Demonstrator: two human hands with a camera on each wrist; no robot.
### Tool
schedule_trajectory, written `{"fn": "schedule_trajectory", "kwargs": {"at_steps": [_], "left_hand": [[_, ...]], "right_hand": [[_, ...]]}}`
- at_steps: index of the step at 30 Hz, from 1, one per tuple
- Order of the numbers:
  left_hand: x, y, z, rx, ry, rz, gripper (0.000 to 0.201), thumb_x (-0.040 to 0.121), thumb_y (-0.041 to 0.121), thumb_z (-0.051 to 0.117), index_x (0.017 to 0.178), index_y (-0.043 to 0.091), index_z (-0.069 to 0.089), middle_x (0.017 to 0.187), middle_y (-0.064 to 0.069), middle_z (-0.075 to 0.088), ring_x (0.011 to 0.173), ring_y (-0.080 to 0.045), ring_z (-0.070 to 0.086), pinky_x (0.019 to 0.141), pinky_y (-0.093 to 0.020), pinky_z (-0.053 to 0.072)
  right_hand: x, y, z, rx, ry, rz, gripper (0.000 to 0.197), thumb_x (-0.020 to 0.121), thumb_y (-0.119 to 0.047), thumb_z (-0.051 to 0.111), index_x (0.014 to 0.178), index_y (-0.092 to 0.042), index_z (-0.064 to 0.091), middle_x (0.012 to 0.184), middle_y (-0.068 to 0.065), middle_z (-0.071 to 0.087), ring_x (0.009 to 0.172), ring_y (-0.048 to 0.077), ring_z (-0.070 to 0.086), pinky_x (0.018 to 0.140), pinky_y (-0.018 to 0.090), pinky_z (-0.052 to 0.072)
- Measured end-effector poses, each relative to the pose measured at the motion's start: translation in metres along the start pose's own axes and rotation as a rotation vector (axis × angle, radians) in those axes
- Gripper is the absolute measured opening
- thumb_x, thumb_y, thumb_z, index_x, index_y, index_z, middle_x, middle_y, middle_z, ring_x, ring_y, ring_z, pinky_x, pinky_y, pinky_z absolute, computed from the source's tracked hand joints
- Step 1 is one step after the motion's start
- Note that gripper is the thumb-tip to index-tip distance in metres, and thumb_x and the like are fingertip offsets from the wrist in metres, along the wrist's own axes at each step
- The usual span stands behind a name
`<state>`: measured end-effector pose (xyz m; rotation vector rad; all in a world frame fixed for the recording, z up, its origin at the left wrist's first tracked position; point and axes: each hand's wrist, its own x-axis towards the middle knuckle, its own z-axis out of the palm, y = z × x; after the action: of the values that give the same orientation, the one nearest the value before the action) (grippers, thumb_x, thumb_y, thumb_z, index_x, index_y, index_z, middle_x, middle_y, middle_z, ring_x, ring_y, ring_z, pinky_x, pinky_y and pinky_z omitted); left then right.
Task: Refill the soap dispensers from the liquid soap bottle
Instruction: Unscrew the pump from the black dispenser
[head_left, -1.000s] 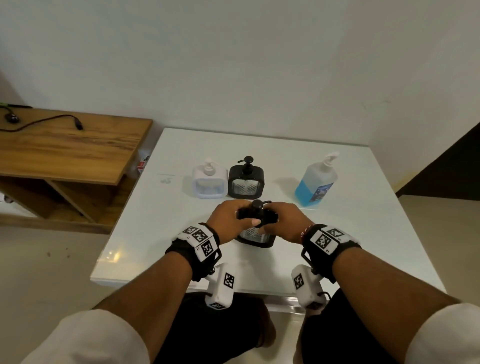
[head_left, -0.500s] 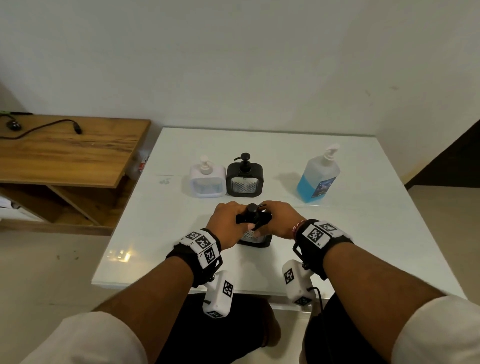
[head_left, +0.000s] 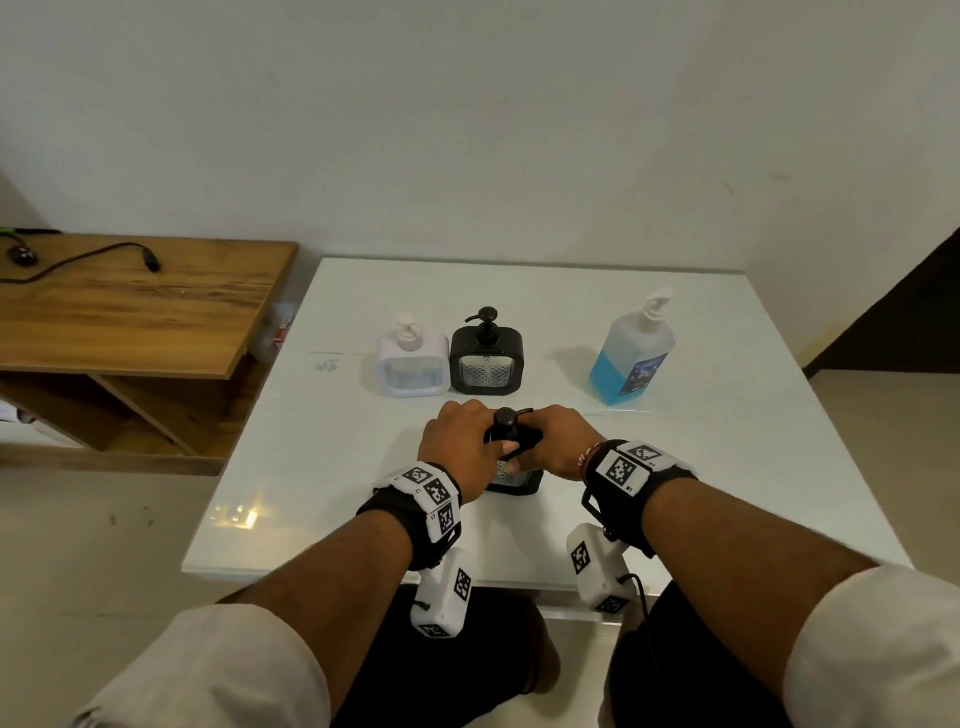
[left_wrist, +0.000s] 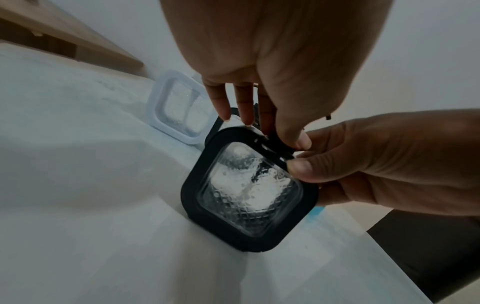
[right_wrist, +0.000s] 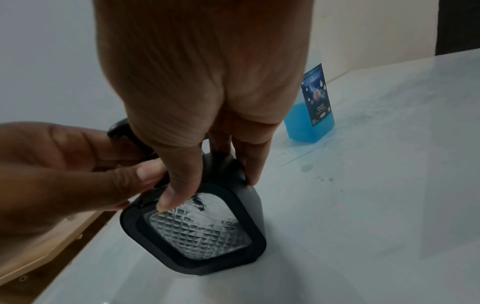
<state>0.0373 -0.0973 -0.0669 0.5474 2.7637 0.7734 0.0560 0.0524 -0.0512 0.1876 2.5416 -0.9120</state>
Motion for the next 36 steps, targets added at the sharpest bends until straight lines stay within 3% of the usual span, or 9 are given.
{"fn": "schedule_trajectory", "kwargs": {"at_steps": [7,12,27,30,33,36], "left_hand": [[-0.002,0.002,0.004,0.081,0.025,-0.003,0.027,0.102,0.035,0.059,0.117,0.013,0.065,0.117,-0.006,0.062,0.115,-0.027,0.051,0.094,-0.038,0.042],[-0.002,0.001,0.005,0.115,0.022,0.011,0.027,0.103,0.035,0.057,0.118,0.014,0.064,0.118,-0.004,0.062,0.115,-0.028,0.050,0.094,-0.039,0.041],[-0.004,0.003,0.011,0.116,0.059,-0.027,0.029,0.102,0.037,0.058,0.119,0.013,0.064,0.118,-0.005,0.062,0.116,-0.026,0.051,0.096,-0.038,0.042],[0.001,0.003,0.006,-0.007,0.020,-0.067,0.029,0.095,0.035,0.069,0.112,0.012,0.067,0.108,-0.007,0.062,0.109,-0.027,0.057,0.090,-0.036,0.046],[0.005,0.000,0.002,-0.119,-0.030,-0.077,0.020,0.090,0.030,0.076,0.100,0.014,0.070,0.085,0.002,0.059,0.094,-0.027,0.063,0.077,-0.029,0.042],[0.004,-0.004,0.002,-0.166,-0.064,-0.044,0.020,0.093,0.031,0.073,0.103,0.014,0.069,0.082,0.005,0.052,0.085,-0.022,0.056,0.077,-0.030,0.042]], "right_hand": [[-0.005,-0.002,0.002,-0.041,0.018,0.005,0.052,0.082,-0.024,0.076,0.130,-0.016,0.059,0.121,0.010,0.065,0.111,0.028,0.059,0.097,0.036,0.044],[-0.006,-0.003,0.000,-0.047,0.024,-0.001,0.047,0.080,-0.022,0.077,0.125,-0.015,0.063,0.116,0.010,0.067,0.107,0.027,0.060,0.088,0.029,0.043],[-0.006,-0.002,0.000,-0.071,0.031,-0.010,0.048,0.081,-0.023,0.077,0.126,-0.016,0.063,0.117,0.010,0.066,0.109,0.027,0.060,0.088,0.029,0.043],[-0.004,0.000,0.003,-0.048,0.032,-0.025,0.046,0.082,-0.020,0.075,0.127,-0.016,0.062,0.117,0.009,0.066,0.109,0.027,0.060,0.089,0.030,0.043],[-0.003,0.001,0.005,-0.028,0.030,-0.038,0.044,0.082,-0.019,0.075,0.124,-0.017,0.063,0.114,0.009,0.067,0.106,0.026,0.061,0.086,0.028,0.043],[0.000,0.002,0.004,-0.022,0.021,-0.029,0.049,0.081,-0.021,0.077,0.127,-0.016,0.062,0.117,0.009,0.066,0.108,0.027,0.060,0.092,0.033,0.045]]}}
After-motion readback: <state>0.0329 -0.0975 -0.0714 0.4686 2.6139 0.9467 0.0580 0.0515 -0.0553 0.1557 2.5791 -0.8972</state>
